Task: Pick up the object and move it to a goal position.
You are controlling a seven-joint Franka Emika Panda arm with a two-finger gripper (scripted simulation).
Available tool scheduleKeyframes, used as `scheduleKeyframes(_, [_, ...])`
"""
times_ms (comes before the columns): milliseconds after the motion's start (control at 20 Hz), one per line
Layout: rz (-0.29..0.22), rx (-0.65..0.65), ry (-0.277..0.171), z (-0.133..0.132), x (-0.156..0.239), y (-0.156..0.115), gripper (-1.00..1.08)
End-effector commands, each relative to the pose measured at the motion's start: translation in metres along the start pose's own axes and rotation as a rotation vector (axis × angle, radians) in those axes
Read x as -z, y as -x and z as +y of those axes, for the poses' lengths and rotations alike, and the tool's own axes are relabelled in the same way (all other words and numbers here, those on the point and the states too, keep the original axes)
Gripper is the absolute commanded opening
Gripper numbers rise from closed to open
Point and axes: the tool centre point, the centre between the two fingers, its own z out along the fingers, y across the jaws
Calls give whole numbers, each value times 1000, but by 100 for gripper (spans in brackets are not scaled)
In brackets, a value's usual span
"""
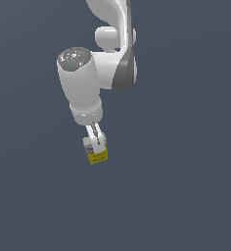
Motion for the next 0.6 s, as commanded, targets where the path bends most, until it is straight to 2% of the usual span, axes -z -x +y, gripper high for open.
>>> scheduleKeyframes(0, [0, -12, 0, 0, -1, -1, 100])
scheduleKeyframes(300, [0, -8, 0, 0, -7, -1, 100])
scheduleKeyframes(550, [0, -11, 0, 1, -29, -1, 100])
